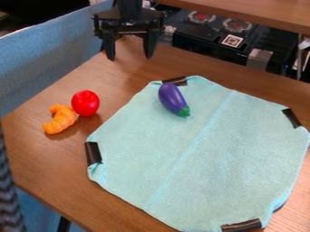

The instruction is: Fold from bottom right to top right

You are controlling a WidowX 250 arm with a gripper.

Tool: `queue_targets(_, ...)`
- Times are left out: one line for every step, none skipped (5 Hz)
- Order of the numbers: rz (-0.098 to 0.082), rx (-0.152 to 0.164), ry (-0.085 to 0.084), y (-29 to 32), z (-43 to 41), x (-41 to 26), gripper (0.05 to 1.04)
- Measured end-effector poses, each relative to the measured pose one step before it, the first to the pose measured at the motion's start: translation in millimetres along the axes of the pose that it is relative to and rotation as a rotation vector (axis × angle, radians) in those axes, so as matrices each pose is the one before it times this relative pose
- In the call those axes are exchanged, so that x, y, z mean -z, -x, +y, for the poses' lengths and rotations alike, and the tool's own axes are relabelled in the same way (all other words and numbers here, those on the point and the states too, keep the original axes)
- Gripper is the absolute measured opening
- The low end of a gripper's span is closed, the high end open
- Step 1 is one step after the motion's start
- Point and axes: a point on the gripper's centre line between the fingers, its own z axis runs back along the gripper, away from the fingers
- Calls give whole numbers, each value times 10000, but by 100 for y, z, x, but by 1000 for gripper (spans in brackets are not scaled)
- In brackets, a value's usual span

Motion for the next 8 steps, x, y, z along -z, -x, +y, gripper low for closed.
queue_targets(250, 134, -145, 415, -37, 1055, 999)
queue_targets(290, 1639, 124, 2855, -1257, 1368, 999)
queue_targets(-212, 2116, 386, 3270, -1969, -38, 999)
queue_targets(21, 2431, 654, 2472, -2334, 732, 999)
queue_targets(-72, 2241, 1264, 1031, -3170, 491, 999)
queue_targets(-415, 2367, 1199, 1818, -3649, 818, 999)
queue_targets(-308, 2474, 149, 1549, -2487, 616, 999)
queue_targets(-193, 1002, -453, 547, -2667, 216, 999)
